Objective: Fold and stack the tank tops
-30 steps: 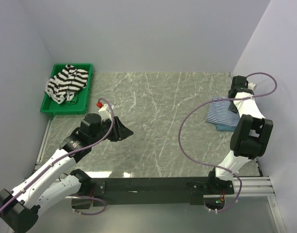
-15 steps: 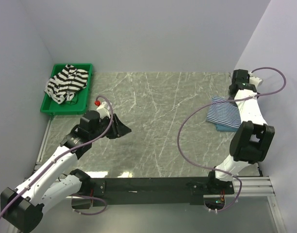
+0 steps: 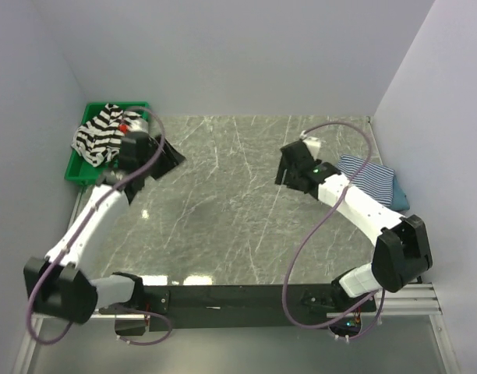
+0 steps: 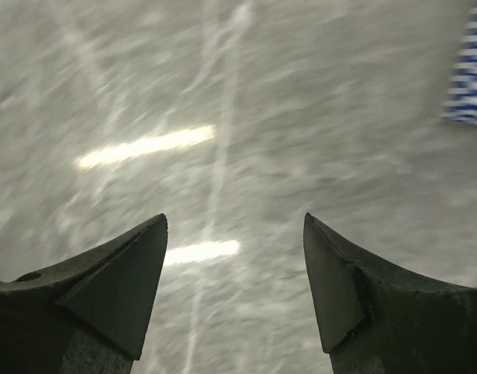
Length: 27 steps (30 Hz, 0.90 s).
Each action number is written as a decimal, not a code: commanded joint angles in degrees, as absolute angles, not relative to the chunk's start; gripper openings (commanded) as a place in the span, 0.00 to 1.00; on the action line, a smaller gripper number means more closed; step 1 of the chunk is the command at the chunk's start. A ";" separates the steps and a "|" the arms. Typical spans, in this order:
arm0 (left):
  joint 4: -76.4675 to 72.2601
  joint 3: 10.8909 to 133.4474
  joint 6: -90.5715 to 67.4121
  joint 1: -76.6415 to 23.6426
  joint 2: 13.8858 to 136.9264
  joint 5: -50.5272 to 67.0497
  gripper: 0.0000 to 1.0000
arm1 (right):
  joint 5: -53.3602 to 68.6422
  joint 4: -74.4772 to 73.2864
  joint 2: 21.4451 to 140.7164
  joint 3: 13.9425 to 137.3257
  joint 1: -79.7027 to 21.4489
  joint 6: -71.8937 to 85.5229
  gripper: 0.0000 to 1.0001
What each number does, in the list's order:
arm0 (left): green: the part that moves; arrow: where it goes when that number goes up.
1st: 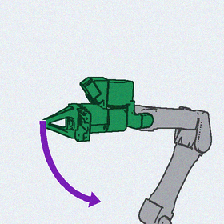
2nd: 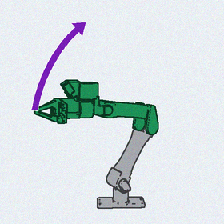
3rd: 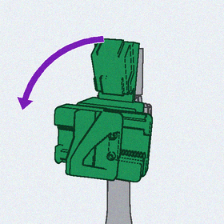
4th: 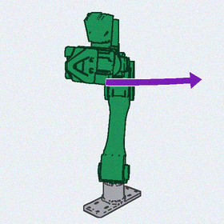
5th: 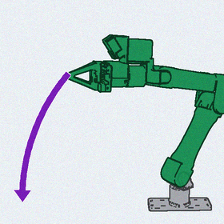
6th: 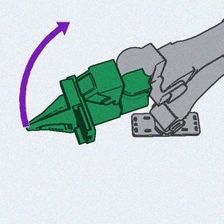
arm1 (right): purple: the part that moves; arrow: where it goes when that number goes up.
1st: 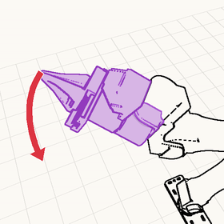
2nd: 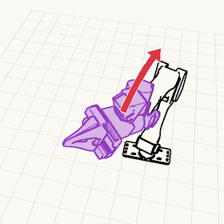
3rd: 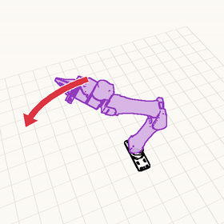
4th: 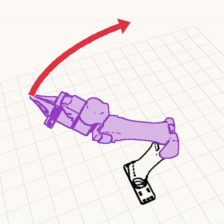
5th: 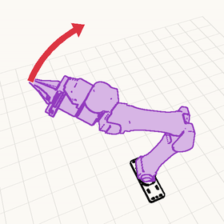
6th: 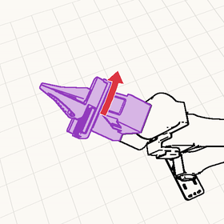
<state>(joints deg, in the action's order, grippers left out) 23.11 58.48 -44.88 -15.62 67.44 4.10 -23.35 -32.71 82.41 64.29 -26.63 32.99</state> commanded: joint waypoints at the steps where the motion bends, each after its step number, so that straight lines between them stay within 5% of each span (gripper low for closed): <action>1: 25.14 67.74 -47.63 -7.14 74.42 -7.72 0.62 | -17.59 -23.75 80.34 62.32 -32.06 34.64 0.77; 6: 24.79 81.61 -49.57 5.94 93.14 -11.87 0.65 | -11.88 -18.13 79.45 57.67 -35.94 34.19 0.77; 14: 27.77 110.60 -43.79 11.86 122.83 -16.77 0.72 | -5.19 -12.05 81.56 55.28 -41.39 33.31 0.77; 23: 26.45 120.67 -39.81 12.74 136.12 -22.23 0.72 | -2.90 -8.70 83.32 53.61 -42.45 32.08 0.77; 27: 23.84 119.28 -40.17 12.92 136.94 -23.55 0.60 | -2.72 -7.82 83.58 52.47 -42.63 32.08 0.77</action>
<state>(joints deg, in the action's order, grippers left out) 25.96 118.63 -41.25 12.53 136.64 -20.69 -3.27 -10.35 83.42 53.41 -42.09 32.97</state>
